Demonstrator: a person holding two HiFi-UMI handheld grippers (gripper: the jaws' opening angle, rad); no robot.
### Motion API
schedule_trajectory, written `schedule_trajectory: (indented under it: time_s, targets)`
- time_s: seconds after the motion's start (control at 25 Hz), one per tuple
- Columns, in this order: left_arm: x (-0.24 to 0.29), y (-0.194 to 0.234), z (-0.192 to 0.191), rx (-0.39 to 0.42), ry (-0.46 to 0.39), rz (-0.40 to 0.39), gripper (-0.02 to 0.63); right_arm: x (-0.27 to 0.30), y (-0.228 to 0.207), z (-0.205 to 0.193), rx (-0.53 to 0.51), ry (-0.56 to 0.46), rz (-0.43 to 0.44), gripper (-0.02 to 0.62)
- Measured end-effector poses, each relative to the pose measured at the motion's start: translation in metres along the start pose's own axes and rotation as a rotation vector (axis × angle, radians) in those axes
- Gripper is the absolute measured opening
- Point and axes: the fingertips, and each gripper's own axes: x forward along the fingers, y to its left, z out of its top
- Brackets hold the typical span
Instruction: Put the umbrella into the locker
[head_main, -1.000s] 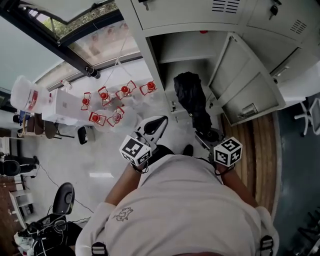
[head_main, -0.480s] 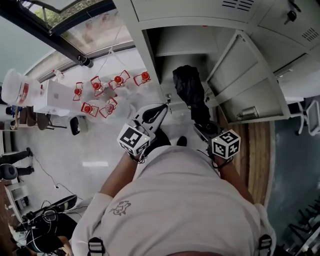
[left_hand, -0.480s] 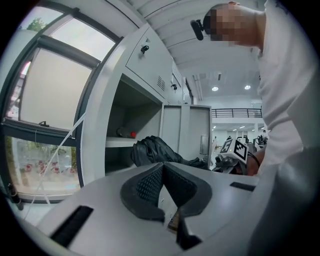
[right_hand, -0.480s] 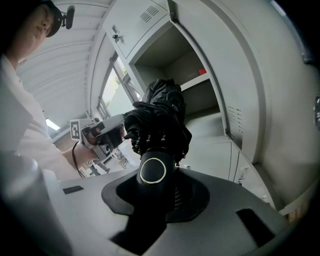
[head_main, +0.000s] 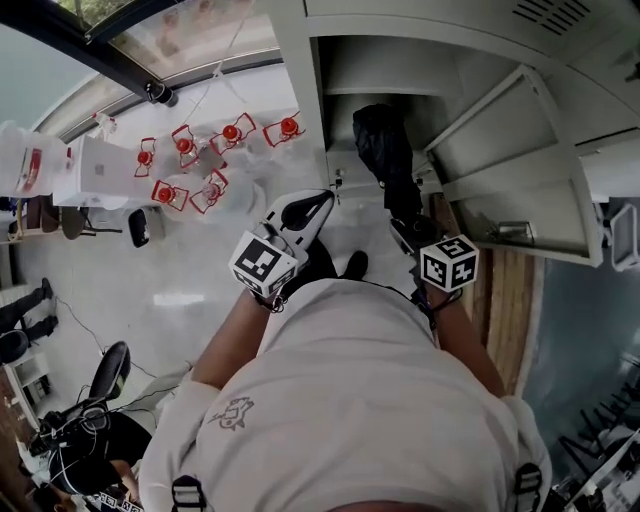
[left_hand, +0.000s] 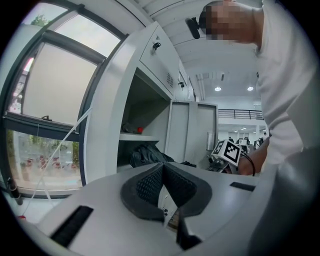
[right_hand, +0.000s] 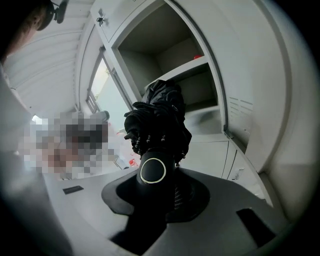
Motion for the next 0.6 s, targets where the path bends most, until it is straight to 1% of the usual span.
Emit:
schedule_trajectory:
  time_s: [0.2,0.4,0.6]
  targets:
    - [0.001,0.01,-0.011,0.021,0.017,0.0,0.011,0.023,-0.013,0.013,-0.017,0.008,-0.035,0.137]
    - [0.003,0.024,-0.019,0.019,0.028,-0.006,0.011,0.048,-0.022,0.025,-0.027,0.025,-0.053,0.137]
    - [0.011,0.022,-0.024,0.048,0.043,-0.056,0.011,0.066,-0.036,0.035,-0.073,0.053,-0.082,0.138]
